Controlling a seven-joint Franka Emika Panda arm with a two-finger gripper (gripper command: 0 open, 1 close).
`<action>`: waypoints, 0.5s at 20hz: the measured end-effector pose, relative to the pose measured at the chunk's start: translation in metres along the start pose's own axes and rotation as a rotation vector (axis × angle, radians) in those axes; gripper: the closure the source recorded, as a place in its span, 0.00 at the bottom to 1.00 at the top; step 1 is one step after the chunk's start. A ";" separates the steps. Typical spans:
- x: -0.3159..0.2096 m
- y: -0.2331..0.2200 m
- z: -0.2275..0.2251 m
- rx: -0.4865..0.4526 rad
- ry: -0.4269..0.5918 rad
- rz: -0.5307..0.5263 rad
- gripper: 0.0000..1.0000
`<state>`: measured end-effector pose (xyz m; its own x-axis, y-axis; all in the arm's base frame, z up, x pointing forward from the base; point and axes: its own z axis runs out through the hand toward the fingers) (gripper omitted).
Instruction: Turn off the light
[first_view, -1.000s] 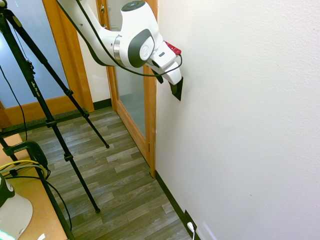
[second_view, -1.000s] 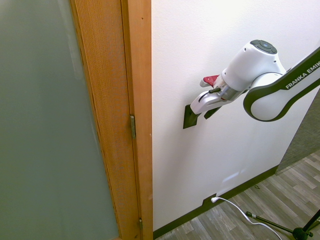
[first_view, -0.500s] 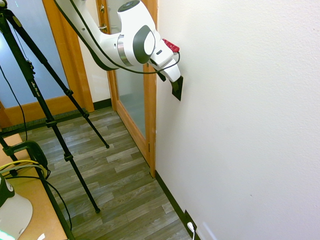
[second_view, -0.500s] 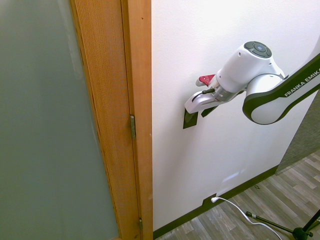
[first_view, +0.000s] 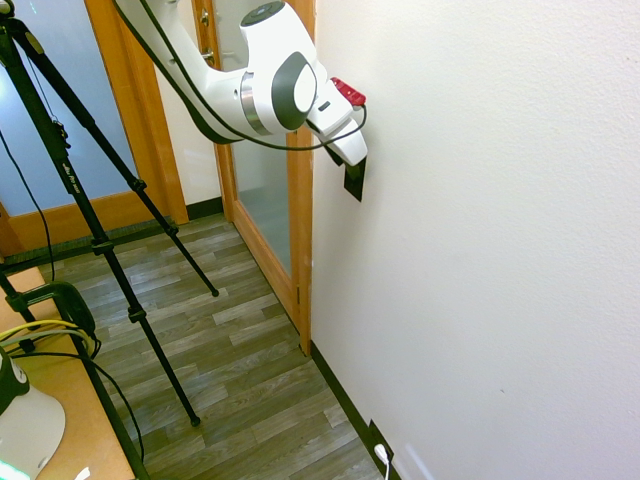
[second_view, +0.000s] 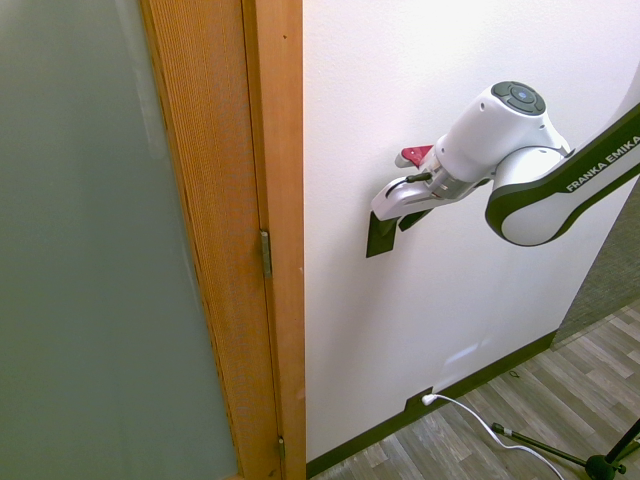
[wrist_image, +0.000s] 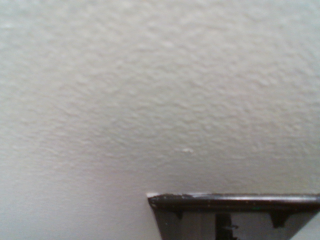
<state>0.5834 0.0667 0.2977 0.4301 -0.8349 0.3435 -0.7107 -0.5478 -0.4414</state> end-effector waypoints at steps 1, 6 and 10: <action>0.001 -0.001 0.001 0.001 0.001 0.002 1.00; 0.003 -0.001 0.004 0.001 0.004 0.009 1.00; 0.000 -0.003 0.010 -0.004 -0.004 0.018 1.00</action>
<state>0.5914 0.0683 0.2904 0.4191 -0.8449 0.3325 -0.7204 -0.5323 -0.4446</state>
